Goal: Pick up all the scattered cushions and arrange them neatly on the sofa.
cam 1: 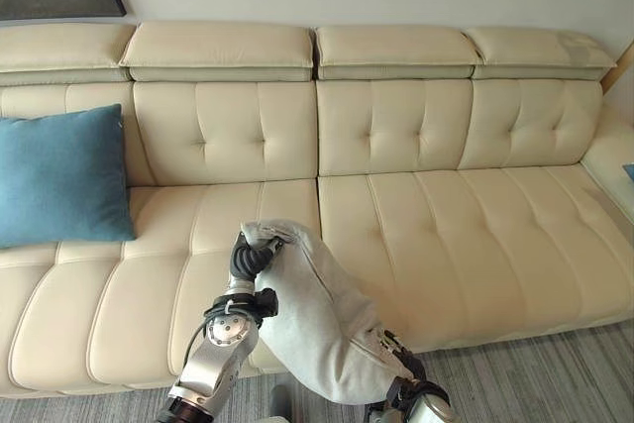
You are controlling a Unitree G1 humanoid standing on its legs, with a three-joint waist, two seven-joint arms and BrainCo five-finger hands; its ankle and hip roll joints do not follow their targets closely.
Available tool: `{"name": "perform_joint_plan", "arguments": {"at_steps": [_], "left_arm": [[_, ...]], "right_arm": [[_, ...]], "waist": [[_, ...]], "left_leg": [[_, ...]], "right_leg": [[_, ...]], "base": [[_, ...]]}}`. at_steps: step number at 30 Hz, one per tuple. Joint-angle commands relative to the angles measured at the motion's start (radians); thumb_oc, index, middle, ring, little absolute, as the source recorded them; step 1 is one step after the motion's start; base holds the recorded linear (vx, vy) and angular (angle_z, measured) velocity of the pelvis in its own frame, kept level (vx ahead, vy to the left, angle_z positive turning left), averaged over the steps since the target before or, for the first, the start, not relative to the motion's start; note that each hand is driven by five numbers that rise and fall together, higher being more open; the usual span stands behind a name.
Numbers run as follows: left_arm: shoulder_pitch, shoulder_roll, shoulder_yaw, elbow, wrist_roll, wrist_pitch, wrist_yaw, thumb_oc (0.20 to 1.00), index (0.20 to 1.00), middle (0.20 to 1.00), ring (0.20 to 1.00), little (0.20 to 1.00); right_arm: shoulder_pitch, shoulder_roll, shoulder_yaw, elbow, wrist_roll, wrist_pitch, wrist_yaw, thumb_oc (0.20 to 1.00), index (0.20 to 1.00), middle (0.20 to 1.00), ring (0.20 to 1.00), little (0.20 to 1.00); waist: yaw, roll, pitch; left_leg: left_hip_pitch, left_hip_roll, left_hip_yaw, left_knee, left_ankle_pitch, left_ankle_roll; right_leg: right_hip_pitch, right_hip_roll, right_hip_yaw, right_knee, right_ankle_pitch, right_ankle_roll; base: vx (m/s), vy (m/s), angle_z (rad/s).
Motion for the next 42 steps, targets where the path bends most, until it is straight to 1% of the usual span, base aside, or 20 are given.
{"name": "perform_joint_plan", "arguments": {"at_steps": [1,5,10,12,18,20,26,28,33,35,36,42], "left_arm": [[-0.124,-0.054,-0.038,-0.118,-0.058,-0.099,-0.04,0.2,0.2,0.2,0.2,0.2],[-0.117,-0.061,-0.036,-0.118,-0.068,-0.098,-0.039,0.2,0.2,0.2,0.2,0.2],[-0.107,-0.068,-0.027,-0.114,-0.079,-0.102,-0.024,0.2,0.2,0.2,0.2,0.2],[-0.105,-0.07,-0.015,-0.11,-0.076,-0.102,-0.012,0.2,0.2,0.2,0.2,0.2],[-0.113,-0.072,-0.006,-0.097,-0.065,-0.104,0.009,0.2,0.2,0.2,0.2,0.2],[-0.13,-0.075,-0.011,-0.088,-0.051,-0.108,0.024,0.2,0.2,0.2,0.2,0.2],[-0.223,-0.082,-0.044,-0.048,-0.015,-0.098,0.053,0.2,0.2,0.2,0.2,0.2],[-0.238,-0.085,-0.051,-0.04,-0.013,-0.097,0.059,0.2,0.2,0.2,0.2,0.2],[-0.334,-0.088,-0.08,0.031,0.009,-0.089,0.093,0.2,0.2,0.2,0.2,0.2],[-0.379,-0.087,-0.086,0.071,0.018,-0.085,0.104,0.2,0.2,0.2,0.2,0.2],[-0.431,-0.084,-0.092,0.116,0.02,-0.081,0.115,0.2,0.2,0.2,0.2,0.2],[-0.512,-0.077,-0.089,0.165,0.021,-0.081,0.136,0.2,0.2,0.2,0.2,0.2]], "right_arm": [[-0.084,0.122,0.053,-0.103,0.107,-0.042,0.083,0.2,0.2,0.2,0.2,0.2],[-0.09,0.137,0.048,-0.112,0.176,-0.065,0.087,0.2,0.2,0.2,0.2,0.2],[-0.144,0.122,0.028,-0.202,0.182,-0.113,0.059,0.2,0.2,0.2,0.2,0.2],[-0.183,0.105,0.013,-0.27,0.155,-0.141,0.038,0.2,0.2,0.2,0.2,0.2],[-0.243,0.074,0.001,-0.352,0.093,-0.166,0.008,0.2,0.2,0.2,0.2,0.2],[-0.306,0.038,-0.011,-0.397,0.028,-0.172,-0.012,0.2,0.2,0.2,0.2,0.2],[-0.472,-0.042,-0.062,-0.428,-0.115,-0.17,-0.08,0.2,0.2,0.2,0.2,0.2],[-0.498,-0.049,-0.068,-0.421,-0.122,-0.166,-0.092,0.2,0.2,0.2,0.2,0.2],[-0.659,-0.118,-0.075,-0.358,-0.19,-0.145,-0.156,0.2,0.2,0.2,0.2,0.2],[-0.718,-0.146,-0.075,-0.329,-0.213,-0.132,-0.176,0.2,0.2,0.2,0.2,0.2],[-0.769,-0.171,-0.07,-0.3,-0.226,-0.118,-0.189,0.2,0.2,0.2,0.2,0.2],[-0.857,-0.209,-0.056,-0.239,-0.247,-0.091,-0.209,0.2,0.2,0.2,0.2,0.2]], "waist": [[0.01,0.006,0.026],[0.01,0.009,0.023],[0.014,0.01,0.02],[0.019,0.009,0.017],[0.023,0.003,0.013],[0.027,-0.003,0.009],[0.032,-0.02,0.006],[0.033,-0.023,0.006],[0.038,-0.037,0.015],[0.037,-0.04,0.024],[0.034,-0.042,0.035],[0.032,-0.042,0.073]], "left_leg": [[0.049,0.005,0.004,0.0,-0.115,-0.04],[0.054,0.003,0.004,0.0,-0.118,-0.04],[0.061,0.003,0.002,0.0,-0.122,-0.04],[0.063,0.003,0.002,0.0,-0.122,-0.038],[0.065,0.005,0.0,0.0,-0.123,-0.038],[0.065,0.006,-0.003,0.0,-0.122,-0.038],[0.056,0.009,-0.007,0.0,-0.12,-0.039],[0.053,0.009,-0.008,0.0,-0.119,-0.039],[0.022,0.011,-0.011,0.0,-0.111,-0.042],[0.003,0.012,-0.014,0.0,-0.105,-0.044],[-0.021,0.013,-0.016,0.0,-0.097,-0.045],[-0.084,0.018,-0.025,0.0,-0.075,-0.048]], "right_leg": [[0.107,-0.035,-0.007,0.026,-0.142,0.088],[0.113,-0.036,-0.007,0.023,-0.142,0.087],[0.12,-0.037,-0.01,0.022,-0.143,0.085],[0.122,-0.037,-0.014,0.02,-0.143,0.085],[0.127,-0.036,-0.018,0.017,-0.144,0.083],[0.13,-0.036,-0.022,0.015,-0.145,0.081],[0.123,-0.034,-0.029,0.017,-0.147,0.08],[0.121,-0.034,-0.03,0.018,-0.148,0.08],[0.091,-0.033,-0.033,0.02,-0.147,0.079],[0.073,-0.031,-0.033,0.022,-0.147,0.077],[0.048,-0.03,-0.032,0.028,-0.145,0.075],[-0.02,-0.027,-0.03,0.045,-0.14,0.068]], "base": [[0.0,0.0,0.0],[0.0,0.0,0.0],[0.0,0.0,0.0],[0.0,0.0,0.0],[0.01,-0.002,0.01],[0.03,-0.008,0.04],[0.03,-0.02,0.09],[0.0,0.0,0.0],[-0.01,-0.025,0.06],[-0.04,-0.028,0.04],[-0.04,-0.024,0.05],[-0.04,-0.014,0.05]]}}
